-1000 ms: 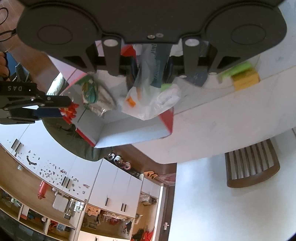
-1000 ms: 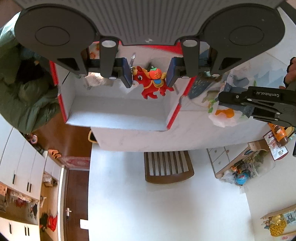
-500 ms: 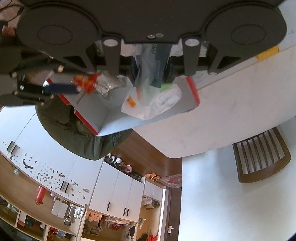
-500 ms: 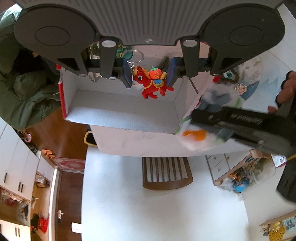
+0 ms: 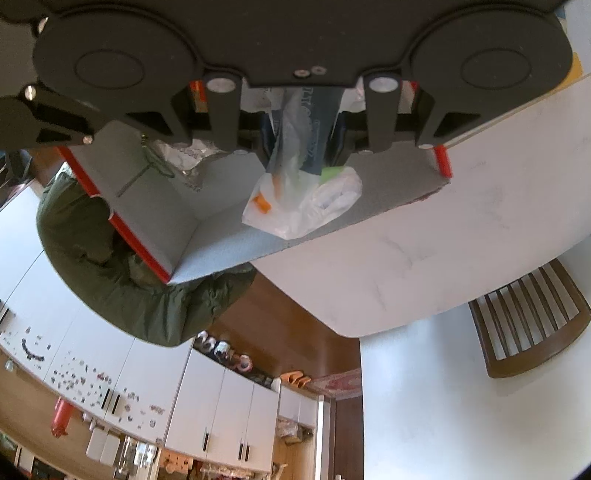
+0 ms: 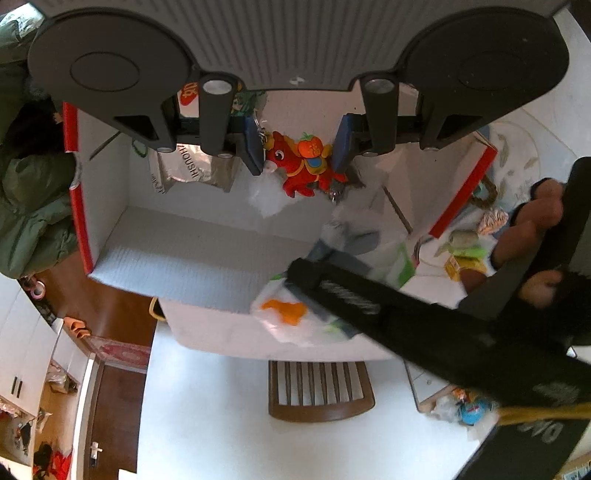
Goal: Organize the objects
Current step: 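Lift both held items and carry them over the red shoebox, then lower both items into the shoebox and open both tools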
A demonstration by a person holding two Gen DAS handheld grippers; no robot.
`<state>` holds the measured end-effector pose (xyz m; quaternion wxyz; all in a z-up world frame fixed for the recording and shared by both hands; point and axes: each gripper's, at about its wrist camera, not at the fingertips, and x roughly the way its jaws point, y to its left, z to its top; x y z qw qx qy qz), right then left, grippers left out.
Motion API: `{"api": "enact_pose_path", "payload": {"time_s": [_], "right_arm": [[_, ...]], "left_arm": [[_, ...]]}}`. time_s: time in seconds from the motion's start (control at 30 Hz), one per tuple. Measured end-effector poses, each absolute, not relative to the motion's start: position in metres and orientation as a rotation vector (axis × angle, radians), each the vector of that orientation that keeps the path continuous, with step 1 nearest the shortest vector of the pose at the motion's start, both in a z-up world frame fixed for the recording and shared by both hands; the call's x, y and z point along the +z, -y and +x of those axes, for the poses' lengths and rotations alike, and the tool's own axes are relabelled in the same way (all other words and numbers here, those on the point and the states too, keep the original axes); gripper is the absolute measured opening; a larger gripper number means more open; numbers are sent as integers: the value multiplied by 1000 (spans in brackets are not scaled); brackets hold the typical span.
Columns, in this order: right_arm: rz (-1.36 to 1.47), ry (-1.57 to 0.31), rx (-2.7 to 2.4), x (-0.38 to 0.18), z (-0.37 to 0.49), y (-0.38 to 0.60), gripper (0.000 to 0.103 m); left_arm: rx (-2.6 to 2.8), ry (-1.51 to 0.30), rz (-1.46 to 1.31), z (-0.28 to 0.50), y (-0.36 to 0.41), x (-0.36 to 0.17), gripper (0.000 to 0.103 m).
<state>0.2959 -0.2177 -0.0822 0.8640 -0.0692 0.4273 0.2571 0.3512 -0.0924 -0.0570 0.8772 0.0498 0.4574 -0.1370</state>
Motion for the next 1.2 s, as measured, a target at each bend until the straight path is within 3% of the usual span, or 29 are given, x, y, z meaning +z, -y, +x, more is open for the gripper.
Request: {"api": "enact_pose_path", "payload": {"time_s": [0.8, 1.2], "right_arm": [[-216, -988, 535, -113, 307, 210, 40], [-169, -978, 565, -101, 301, 212, 42]], "left_arm": [[-272, -1106, 176, 381, 111, -111, 30], [-262, -1127, 179, 383, 105, -115, 37]]}}
